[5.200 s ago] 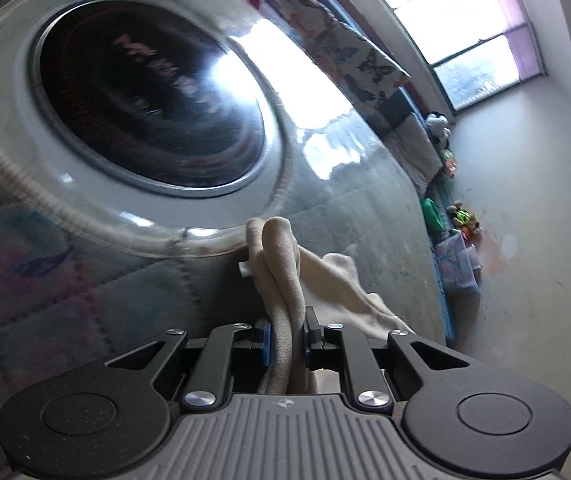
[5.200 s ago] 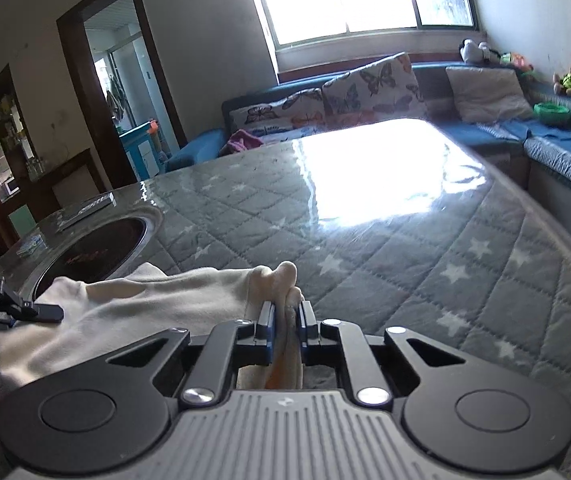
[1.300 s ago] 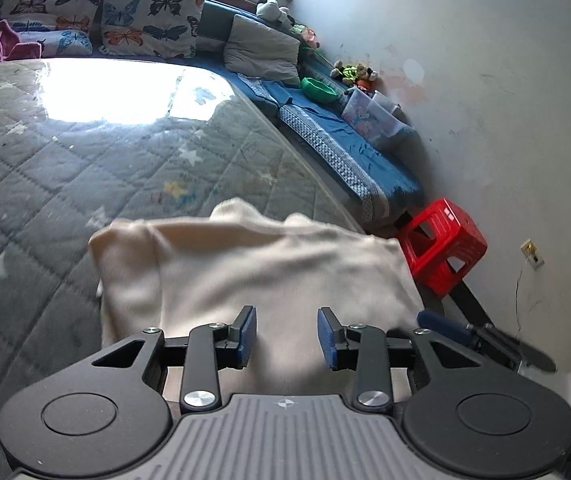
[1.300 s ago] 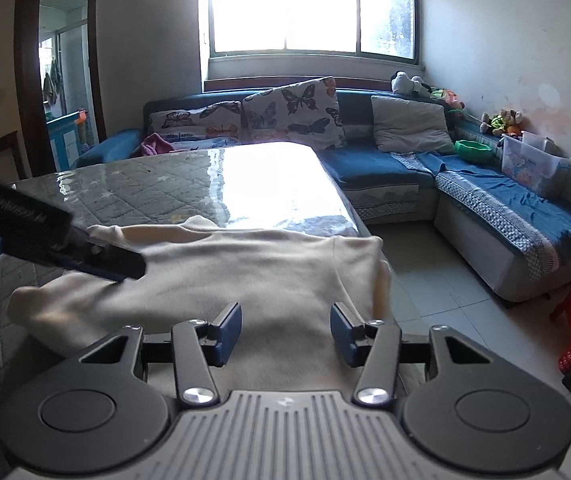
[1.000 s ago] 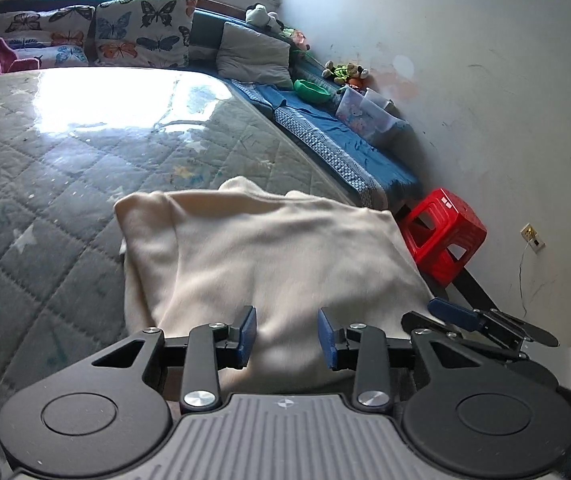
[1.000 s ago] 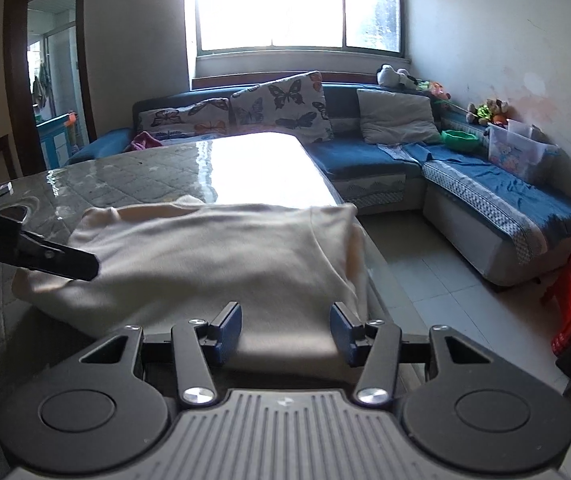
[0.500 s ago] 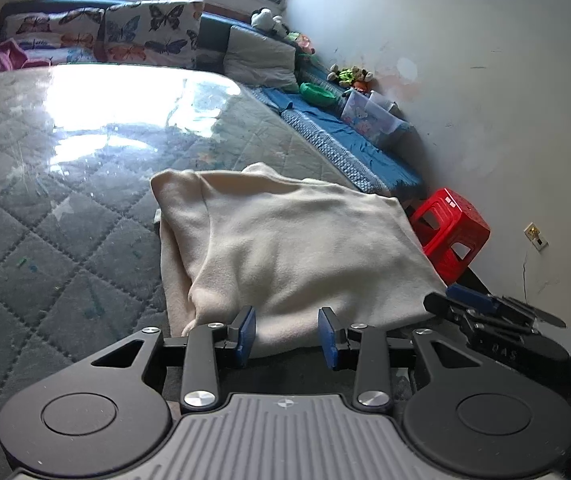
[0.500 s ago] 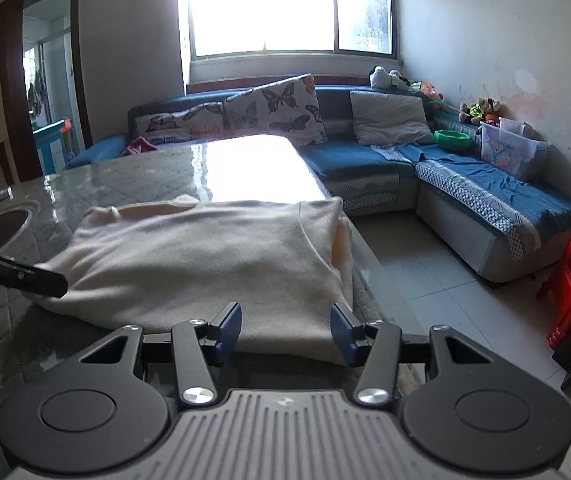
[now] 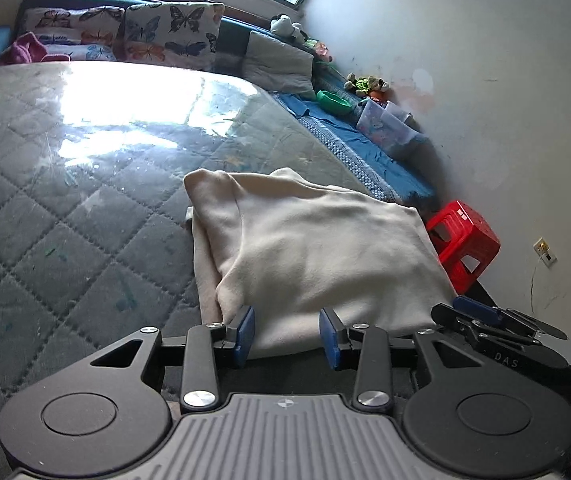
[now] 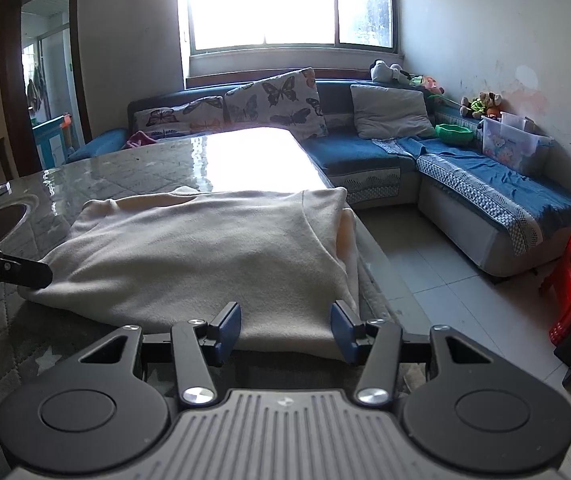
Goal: Fold clothes
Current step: 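Lower the folded sweatshirt onto the table with both grippers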
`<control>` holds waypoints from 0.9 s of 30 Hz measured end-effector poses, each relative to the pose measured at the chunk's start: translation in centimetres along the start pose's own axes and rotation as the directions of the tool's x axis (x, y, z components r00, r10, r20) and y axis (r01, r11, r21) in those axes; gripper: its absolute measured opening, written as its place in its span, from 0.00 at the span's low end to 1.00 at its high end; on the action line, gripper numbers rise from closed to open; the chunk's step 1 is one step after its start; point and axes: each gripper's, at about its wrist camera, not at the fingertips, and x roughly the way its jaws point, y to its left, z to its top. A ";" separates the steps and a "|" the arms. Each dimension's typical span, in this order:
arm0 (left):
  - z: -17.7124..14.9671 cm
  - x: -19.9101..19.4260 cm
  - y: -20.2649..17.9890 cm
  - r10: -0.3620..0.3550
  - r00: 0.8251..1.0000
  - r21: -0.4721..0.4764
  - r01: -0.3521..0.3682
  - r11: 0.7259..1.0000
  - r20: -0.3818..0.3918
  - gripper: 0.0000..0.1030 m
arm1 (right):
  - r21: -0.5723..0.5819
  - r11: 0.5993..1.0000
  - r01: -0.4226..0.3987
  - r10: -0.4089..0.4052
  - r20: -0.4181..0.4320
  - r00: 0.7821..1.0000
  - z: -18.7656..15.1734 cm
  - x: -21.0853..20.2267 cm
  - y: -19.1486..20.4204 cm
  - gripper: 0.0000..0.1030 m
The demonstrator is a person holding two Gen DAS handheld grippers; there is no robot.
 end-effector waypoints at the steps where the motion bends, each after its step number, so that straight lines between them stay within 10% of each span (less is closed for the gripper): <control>1: 0.1 -0.1 -0.1 -0.005 1.000 0.001 0.005 1.000 0.000 0.38 | -0.003 1.000 -0.001 0.001 0.002 1.000 0.1 0.0 0.0 0.49; 27: 2.1 0.6 0.2 -0.029 1.000 -0.002 0.029 1.000 0.006 0.43 | -0.032 0.999 -0.033 0.034 0.022 0.999 5.8 4.8 0.3 0.51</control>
